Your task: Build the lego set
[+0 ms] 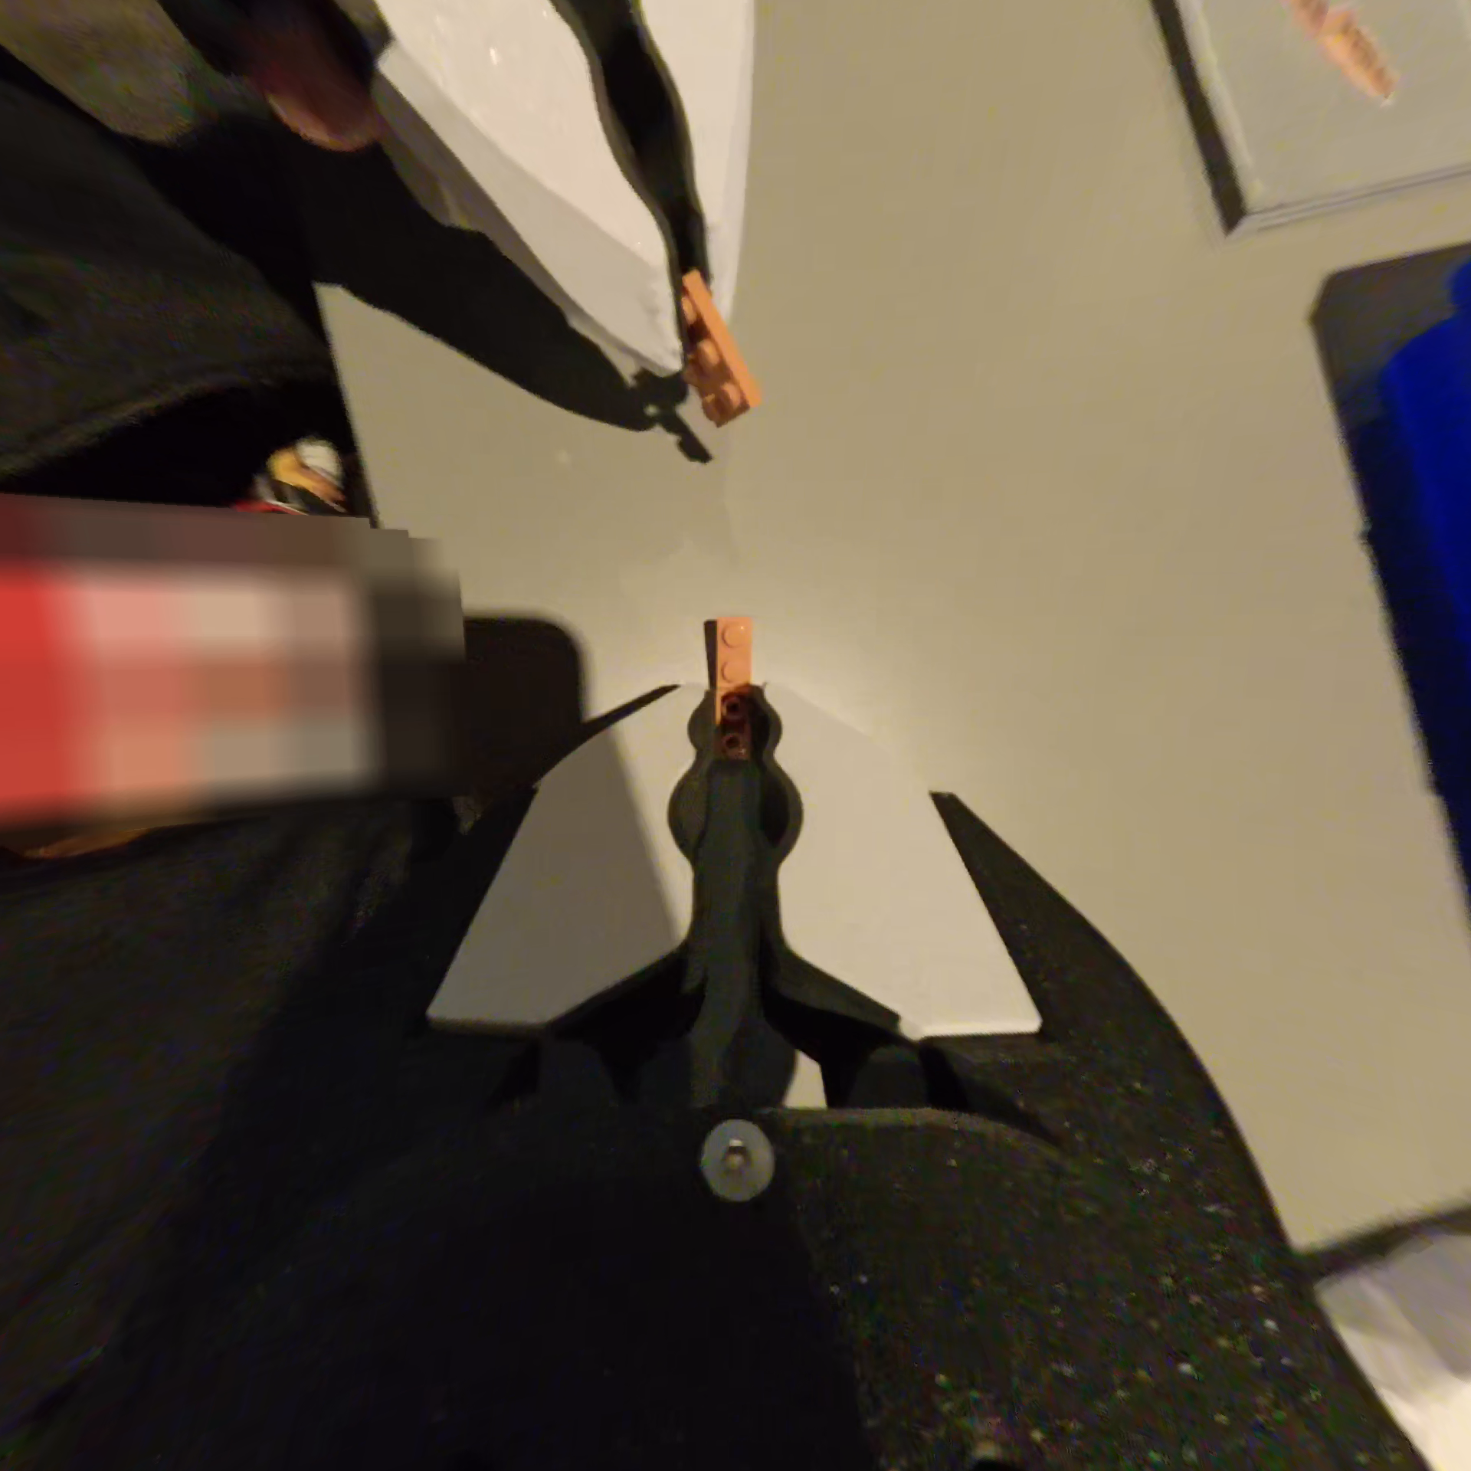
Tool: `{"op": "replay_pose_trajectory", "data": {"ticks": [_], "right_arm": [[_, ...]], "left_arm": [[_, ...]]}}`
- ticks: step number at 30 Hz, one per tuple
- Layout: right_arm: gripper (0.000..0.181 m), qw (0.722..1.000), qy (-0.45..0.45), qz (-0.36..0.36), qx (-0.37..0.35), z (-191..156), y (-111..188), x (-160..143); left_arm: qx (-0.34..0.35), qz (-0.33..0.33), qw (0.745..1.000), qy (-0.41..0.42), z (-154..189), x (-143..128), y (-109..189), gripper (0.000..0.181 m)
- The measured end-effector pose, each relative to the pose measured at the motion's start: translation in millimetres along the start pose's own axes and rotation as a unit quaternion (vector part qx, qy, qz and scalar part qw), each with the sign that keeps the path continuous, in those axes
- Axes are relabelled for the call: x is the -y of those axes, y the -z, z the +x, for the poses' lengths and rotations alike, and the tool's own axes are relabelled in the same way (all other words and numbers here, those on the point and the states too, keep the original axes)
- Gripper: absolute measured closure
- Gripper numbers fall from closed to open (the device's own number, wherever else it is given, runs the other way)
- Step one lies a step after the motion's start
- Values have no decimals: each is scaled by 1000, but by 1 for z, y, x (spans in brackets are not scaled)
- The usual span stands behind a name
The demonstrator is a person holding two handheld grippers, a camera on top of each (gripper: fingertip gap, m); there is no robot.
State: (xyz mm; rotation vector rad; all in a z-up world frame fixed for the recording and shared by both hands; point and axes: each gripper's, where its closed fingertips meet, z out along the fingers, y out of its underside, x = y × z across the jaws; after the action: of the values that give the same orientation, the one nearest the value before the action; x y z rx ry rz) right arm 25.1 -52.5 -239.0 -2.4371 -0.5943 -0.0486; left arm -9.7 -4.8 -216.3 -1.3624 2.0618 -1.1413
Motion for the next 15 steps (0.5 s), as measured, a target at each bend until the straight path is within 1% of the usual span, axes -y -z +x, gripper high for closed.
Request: {"op": "replay_pose_trajectory", "data": {"ticks": [2,4,6,9,10,12,15], "right_arm": [[173,997,37,-29,-57,13,-1,0],[174,986,90,-74,-122,28,-2,-2],[174,974,132,-104,-149,32,-4,0],[174,973,146,-116,-133,27,-5,3],[172,977,137,-111,-117,24,-5,4],[161,987,108,-87,-82,18,-4,7],[157,996,63,-62,-33,10,-3,6]], "left_arm": [[2,0,1000,0,-1,0,0,178],[8,-3,1000,-4,-3,-1,1,178],[16,-6,1000,-10,-4,-2,1,177],[19,-4,1000,-12,-5,0,2,177],[21,-3,1000,-12,-5,1,3,177],[23,0,1000,-13,-6,2,5,177],[23,3,1000,-13,-7,3,8,177]]}}
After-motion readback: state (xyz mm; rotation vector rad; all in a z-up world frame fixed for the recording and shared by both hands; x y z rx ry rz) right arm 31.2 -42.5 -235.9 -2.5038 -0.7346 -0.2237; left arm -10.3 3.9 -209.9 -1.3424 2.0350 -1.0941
